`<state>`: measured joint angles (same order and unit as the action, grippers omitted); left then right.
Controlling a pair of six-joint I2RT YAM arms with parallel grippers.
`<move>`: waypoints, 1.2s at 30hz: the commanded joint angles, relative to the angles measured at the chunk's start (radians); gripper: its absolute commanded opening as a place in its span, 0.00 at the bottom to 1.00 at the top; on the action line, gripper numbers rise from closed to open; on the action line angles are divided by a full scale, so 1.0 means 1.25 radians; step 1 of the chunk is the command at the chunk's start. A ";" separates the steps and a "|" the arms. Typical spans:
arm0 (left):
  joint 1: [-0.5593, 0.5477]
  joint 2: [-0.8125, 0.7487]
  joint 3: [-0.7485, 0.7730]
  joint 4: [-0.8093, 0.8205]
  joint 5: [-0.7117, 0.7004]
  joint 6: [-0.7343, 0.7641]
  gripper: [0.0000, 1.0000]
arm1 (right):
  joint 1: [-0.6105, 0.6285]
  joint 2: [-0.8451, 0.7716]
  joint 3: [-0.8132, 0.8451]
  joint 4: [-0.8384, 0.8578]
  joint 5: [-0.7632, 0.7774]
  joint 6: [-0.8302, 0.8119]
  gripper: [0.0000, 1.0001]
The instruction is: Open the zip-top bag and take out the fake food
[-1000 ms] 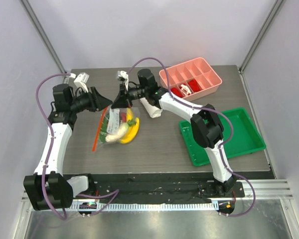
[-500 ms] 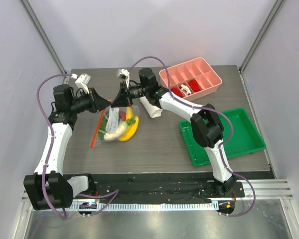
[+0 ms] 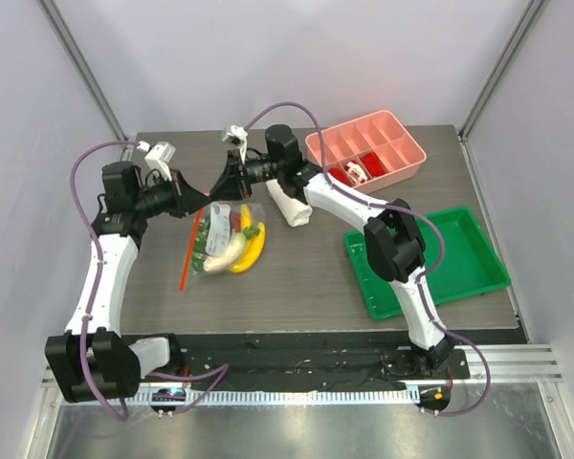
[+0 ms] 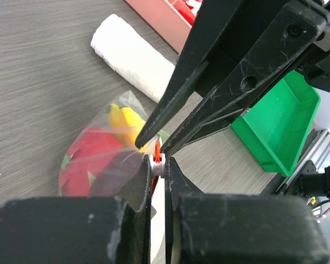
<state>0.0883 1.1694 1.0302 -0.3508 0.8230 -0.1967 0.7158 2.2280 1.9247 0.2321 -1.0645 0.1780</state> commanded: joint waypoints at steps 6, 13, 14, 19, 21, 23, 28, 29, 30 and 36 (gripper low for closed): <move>0.002 0.006 0.031 0.029 0.031 -0.006 0.00 | 0.016 0.001 0.035 0.051 -0.048 0.011 0.16; 0.002 0.004 0.034 0.022 0.008 -0.003 0.00 | 0.021 -0.016 0.002 0.092 -0.017 0.023 0.01; 0.001 0.006 0.036 0.008 -0.012 -0.008 0.00 | 0.021 -0.026 -0.006 0.095 0.025 0.015 0.01; 0.001 -0.021 0.007 -0.053 -0.137 -0.033 0.00 | 0.020 -0.073 -0.038 0.078 0.320 -0.026 0.01; 0.001 -0.048 -0.036 -0.053 -0.171 -0.051 0.00 | 0.019 -0.082 -0.041 0.102 0.381 -0.009 0.01; 0.001 -0.082 -0.070 -0.064 -0.225 -0.089 0.00 | 0.016 -0.086 -0.047 0.136 0.455 0.023 0.01; 0.001 -0.138 -0.129 -0.164 -0.384 -0.250 0.00 | -0.004 -0.042 -0.003 0.153 0.558 0.039 0.01; 0.002 -0.152 -0.156 -0.171 -0.384 -0.271 0.00 | -0.008 -0.034 0.000 0.159 0.567 0.039 0.01; -0.002 -0.178 -0.169 -0.181 -0.385 -0.294 0.00 | -0.013 -0.028 0.004 0.183 0.567 0.040 0.01; -0.028 -0.271 -0.219 -0.275 -0.402 -0.380 0.00 | -0.028 0.033 0.053 0.216 0.557 0.038 0.01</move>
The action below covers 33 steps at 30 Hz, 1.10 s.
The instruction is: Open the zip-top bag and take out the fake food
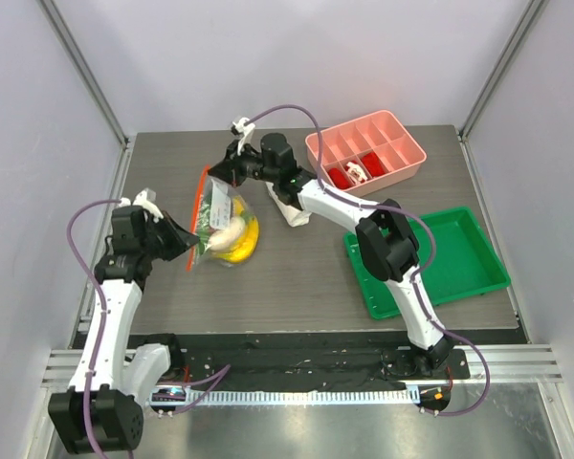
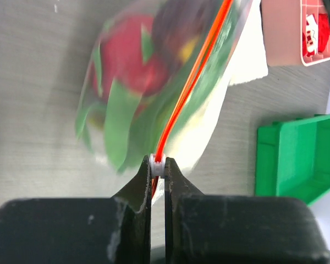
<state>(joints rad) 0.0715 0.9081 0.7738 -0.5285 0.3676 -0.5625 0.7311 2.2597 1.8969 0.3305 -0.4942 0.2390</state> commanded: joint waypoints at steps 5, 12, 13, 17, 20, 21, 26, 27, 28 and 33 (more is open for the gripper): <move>-0.020 -0.175 -0.030 -0.253 -0.041 -0.123 0.00 | -0.046 0.055 0.101 0.159 0.120 0.003 0.01; -0.020 -0.351 -0.070 -0.349 -0.016 -0.170 0.07 | -0.052 0.101 0.149 0.195 0.090 0.030 0.01; -0.022 -0.356 -0.058 -0.349 -0.014 -0.159 0.16 | -0.051 0.101 0.151 0.195 0.080 0.032 0.01; -0.020 -0.325 -0.003 -0.280 0.024 -0.113 0.73 | -0.051 0.086 0.131 0.212 -0.011 0.033 0.01; -0.022 -0.221 0.056 -0.231 0.037 -0.064 0.59 | -0.053 0.074 0.130 0.176 -0.045 0.047 0.01; -0.024 -0.194 0.064 -0.214 0.034 -0.064 0.46 | -0.055 0.071 0.194 0.042 -0.046 0.051 0.01; -0.028 -0.159 0.139 -0.226 -0.178 -0.097 0.64 | -0.017 -0.050 0.192 -0.305 0.177 0.079 0.31; -0.028 -0.160 0.158 -0.239 -0.216 -0.083 0.56 | -0.012 -0.076 0.114 -0.317 0.190 0.078 0.39; -0.028 -0.147 0.201 -0.262 -0.248 -0.075 0.50 | -0.007 -0.108 0.073 -0.321 0.241 0.076 0.42; -0.029 -0.119 0.242 -0.346 -0.288 -0.092 0.73 | 0.004 -0.211 -0.049 -0.402 0.271 0.135 0.54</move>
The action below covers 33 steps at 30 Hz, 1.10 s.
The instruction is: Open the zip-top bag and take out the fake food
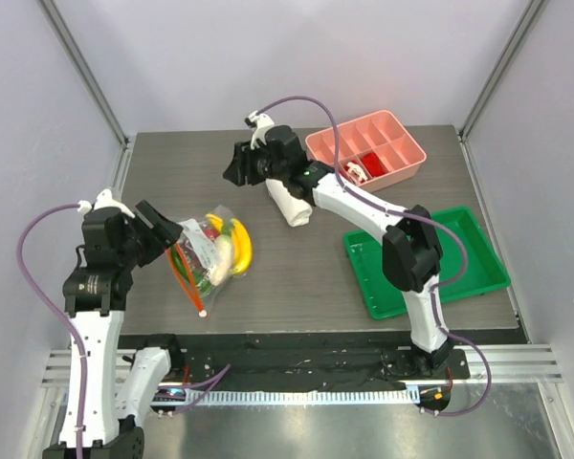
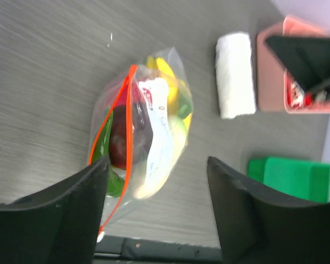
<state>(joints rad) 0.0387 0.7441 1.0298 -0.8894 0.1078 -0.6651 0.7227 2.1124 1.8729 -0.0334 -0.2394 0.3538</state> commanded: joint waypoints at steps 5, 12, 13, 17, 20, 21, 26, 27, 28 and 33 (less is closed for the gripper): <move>-0.003 0.031 0.027 -0.052 -0.067 -0.046 0.74 | 0.049 -0.163 -0.061 -0.232 0.080 0.054 0.61; 0.000 0.087 0.008 -0.028 -0.008 -0.104 0.65 | 0.132 -0.261 -0.156 -0.318 0.056 0.104 0.75; 0.001 0.088 0.014 -0.027 -0.014 -0.106 0.65 | 0.138 -0.271 -0.167 -0.327 0.055 0.097 0.76; 0.008 0.053 0.024 -0.135 -0.130 -0.135 0.34 | 0.143 -0.331 -0.213 -0.357 0.070 0.073 0.77; 0.010 0.003 0.005 -0.211 -0.191 -0.178 0.44 | 0.143 -0.362 -0.222 -0.370 0.087 0.036 0.79; 0.010 -0.013 -0.011 -0.225 -0.204 -0.206 0.45 | 0.142 -0.369 -0.226 -0.370 0.092 0.030 0.79; 0.008 -0.080 -0.091 -0.171 -0.177 -0.202 0.45 | 0.134 -0.403 -0.251 -0.370 0.098 -0.001 0.81; 0.010 -0.075 -0.113 -0.153 -0.170 -0.198 0.46 | 0.130 -0.414 -0.259 -0.370 0.097 -0.002 0.81; 0.010 -0.068 -0.122 -0.152 -0.161 -0.197 0.48 | 0.127 -0.419 -0.267 -0.367 0.090 -0.001 0.81; 0.008 -0.063 -0.150 -0.091 -0.108 -0.123 0.39 | 0.109 -0.443 -0.298 -0.364 0.080 -0.004 0.81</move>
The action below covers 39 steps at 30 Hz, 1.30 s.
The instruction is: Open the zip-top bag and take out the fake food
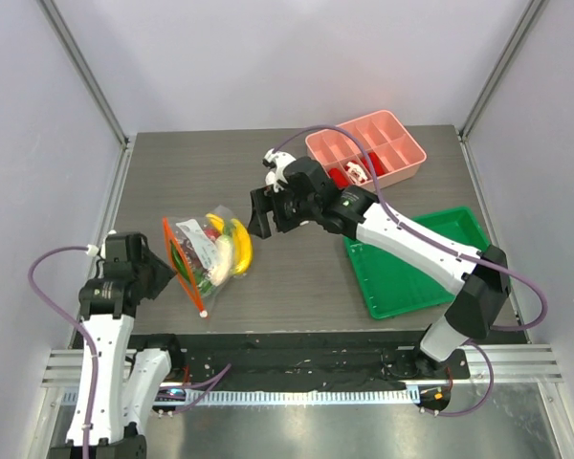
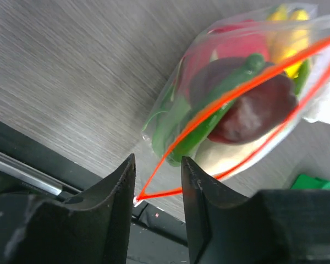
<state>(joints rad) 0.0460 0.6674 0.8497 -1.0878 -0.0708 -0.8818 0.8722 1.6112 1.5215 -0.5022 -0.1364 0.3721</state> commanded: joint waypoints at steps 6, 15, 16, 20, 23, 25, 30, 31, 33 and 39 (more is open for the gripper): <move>0.004 0.007 -0.053 0.092 0.052 0.039 0.43 | -0.018 -0.051 -0.021 0.012 -0.001 -0.025 0.82; 0.004 0.013 -0.097 0.157 0.052 0.072 0.31 | -0.019 -0.061 -0.028 0.013 0.004 -0.025 0.81; 0.004 0.010 -0.107 0.179 0.074 0.072 0.34 | -0.020 -0.063 -0.028 0.013 0.005 -0.024 0.82; 0.004 0.027 -0.128 0.274 0.112 0.068 0.45 | -0.020 -0.062 -0.028 0.008 0.010 -0.026 0.82; 0.004 0.040 -0.161 0.361 0.131 0.097 0.31 | -0.019 -0.063 -0.021 0.004 0.029 -0.035 0.81; 0.004 0.050 -0.163 0.413 0.177 0.107 0.17 | -0.019 -0.056 -0.006 -0.010 0.028 -0.044 0.81; 0.004 0.040 -0.131 0.485 0.239 0.152 0.00 | -0.019 -0.029 0.063 -0.064 -0.019 -0.054 0.80; 0.003 0.040 -0.118 0.485 0.249 0.158 0.00 | -0.019 -0.019 0.077 -0.069 -0.032 -0.051 0.79; 0.002 0.040 -0.075 0.471 0.246 0.163 0.00 | -0.018 -0.009 0.090 -0.063 -0.055 -0.029 0.78; 0.000 0.065 -0.022 0.527 0.313 0.120 0.00 | -0.002 0.096 0.225 -0.049 -0.074 0.027 0.74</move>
<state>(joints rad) 0.0460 0.7353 0.7731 -0.5858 0.2161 -0.7006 0.8513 1.6508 1.6783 -0.5858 -0.1879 0.3588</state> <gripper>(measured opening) 0.003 0.760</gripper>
